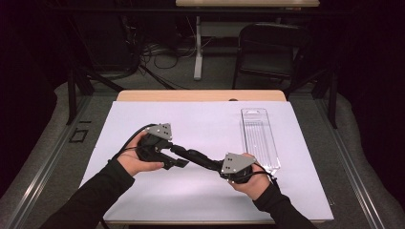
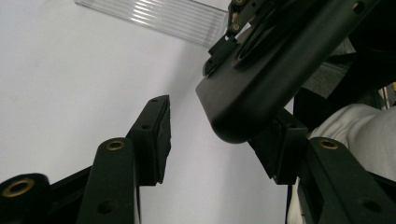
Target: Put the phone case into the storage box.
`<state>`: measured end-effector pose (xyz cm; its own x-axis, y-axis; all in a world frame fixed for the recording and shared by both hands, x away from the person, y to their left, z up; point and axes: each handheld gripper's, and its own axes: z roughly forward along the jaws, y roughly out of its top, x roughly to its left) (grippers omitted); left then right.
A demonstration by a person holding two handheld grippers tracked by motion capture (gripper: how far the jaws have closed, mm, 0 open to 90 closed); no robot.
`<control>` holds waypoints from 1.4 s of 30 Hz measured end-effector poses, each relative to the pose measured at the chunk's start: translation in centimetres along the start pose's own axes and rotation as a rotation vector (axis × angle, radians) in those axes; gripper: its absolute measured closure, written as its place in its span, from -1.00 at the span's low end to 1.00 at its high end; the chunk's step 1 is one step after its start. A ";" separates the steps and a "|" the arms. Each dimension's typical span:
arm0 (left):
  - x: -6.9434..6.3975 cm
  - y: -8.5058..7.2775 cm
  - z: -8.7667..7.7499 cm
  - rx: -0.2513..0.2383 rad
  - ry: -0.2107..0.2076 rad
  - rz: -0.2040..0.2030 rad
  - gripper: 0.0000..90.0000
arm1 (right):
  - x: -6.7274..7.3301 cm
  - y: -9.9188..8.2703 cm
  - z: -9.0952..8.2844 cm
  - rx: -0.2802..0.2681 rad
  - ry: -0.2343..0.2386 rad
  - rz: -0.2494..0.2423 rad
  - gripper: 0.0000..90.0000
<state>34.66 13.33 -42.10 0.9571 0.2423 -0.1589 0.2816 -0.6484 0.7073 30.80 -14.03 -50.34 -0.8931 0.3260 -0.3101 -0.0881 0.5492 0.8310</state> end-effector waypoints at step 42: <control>0.2 -0.3 0.6 -0.098 -0.004 0.030 0.52 | 0.1 -0.7 0.4 -0.015 0.037 0.054 0.95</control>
<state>34.81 13.13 -42.74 0.9654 0.2207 -0.1388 0.2445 -0.5819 0.7757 30.95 -14.10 -51.08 -0.9124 0.3262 -0.2473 -0.0453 0.5200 0.8530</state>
